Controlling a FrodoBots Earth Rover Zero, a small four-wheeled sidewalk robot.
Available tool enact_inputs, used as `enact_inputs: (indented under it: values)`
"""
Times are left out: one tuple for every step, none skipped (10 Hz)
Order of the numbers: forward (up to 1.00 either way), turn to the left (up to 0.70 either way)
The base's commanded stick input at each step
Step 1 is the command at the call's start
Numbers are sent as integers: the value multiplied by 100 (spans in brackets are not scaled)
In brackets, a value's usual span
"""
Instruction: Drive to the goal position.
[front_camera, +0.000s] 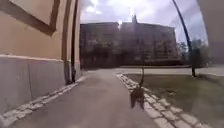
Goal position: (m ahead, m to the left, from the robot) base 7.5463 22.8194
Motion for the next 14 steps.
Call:
enact_inputs:
  values:
    - [70, 4]
    - [70, 4]
    - [70, 4]
    - [70, 4]
    - [70, 4]
    - [70, 4]
    - [70, 4]
    - [70, 12]
    - [70, 31]
    - [70, 39]
    - [70, 24]
    - [70, 4]
    - [70, 4]
    - [70, 4]
